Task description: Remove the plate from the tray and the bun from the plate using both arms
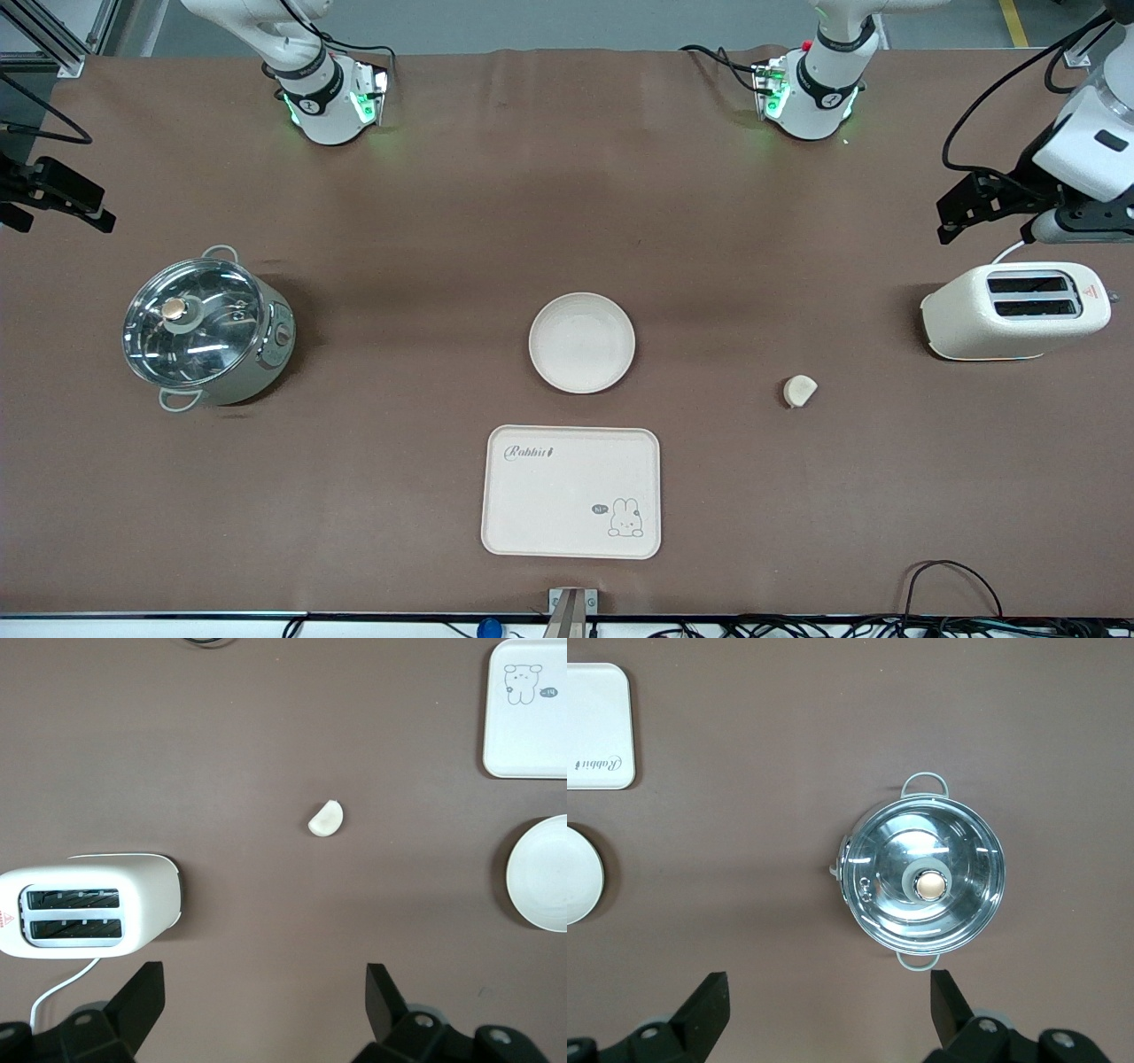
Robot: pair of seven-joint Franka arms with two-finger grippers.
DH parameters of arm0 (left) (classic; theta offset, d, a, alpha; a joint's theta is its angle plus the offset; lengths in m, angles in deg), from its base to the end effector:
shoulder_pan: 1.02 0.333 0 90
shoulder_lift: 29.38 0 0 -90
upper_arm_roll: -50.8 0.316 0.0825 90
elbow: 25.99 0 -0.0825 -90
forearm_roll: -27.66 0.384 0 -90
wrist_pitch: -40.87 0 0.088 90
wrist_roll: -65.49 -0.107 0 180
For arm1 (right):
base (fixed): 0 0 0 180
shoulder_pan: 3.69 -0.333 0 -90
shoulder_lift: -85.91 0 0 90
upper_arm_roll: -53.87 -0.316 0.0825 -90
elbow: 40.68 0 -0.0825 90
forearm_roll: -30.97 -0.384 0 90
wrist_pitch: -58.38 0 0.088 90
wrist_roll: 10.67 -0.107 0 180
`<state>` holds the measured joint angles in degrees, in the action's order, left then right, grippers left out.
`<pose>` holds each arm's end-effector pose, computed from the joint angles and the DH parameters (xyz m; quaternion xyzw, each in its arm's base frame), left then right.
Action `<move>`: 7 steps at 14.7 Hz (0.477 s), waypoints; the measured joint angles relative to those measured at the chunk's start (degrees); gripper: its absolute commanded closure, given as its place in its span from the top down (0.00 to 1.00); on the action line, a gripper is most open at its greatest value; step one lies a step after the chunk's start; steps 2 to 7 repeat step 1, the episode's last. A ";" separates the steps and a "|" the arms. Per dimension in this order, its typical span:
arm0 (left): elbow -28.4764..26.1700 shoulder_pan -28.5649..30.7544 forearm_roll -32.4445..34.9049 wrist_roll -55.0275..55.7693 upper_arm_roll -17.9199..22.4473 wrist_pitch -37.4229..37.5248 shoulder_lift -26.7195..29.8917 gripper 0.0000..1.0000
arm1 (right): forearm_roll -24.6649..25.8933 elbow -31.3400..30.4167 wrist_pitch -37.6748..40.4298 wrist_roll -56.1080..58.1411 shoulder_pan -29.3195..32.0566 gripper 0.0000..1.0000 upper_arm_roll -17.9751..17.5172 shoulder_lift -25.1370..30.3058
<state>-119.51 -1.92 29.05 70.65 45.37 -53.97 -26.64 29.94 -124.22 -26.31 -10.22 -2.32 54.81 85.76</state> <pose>0.5446 -0.0593 0.6293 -0.9992 0.0108 -0.0366 0.0108 0.5454 -0.0199 0.6676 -0.9998 0.0153 -0.0089 0.0087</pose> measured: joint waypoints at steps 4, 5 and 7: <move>1.42 0.09 0.00 -0.02 0.03 0.44 -0.95 1.00 | 0.29 0.00 0.00 0.00 0.00 1.00 0.06 0.00; 1.42 0.09 0.00 -0.02 0.03 0.44 -0.95 1.00 | 0.29 0.00 0.00 0.00 0.00 1.00 0.06 0.00; 1.42 0.09 0.00 -0.02 0.03 0.44 -0.95 1.00 | 0.29 0.00 0.00 0.00 0.00 1.00 0.06 0.00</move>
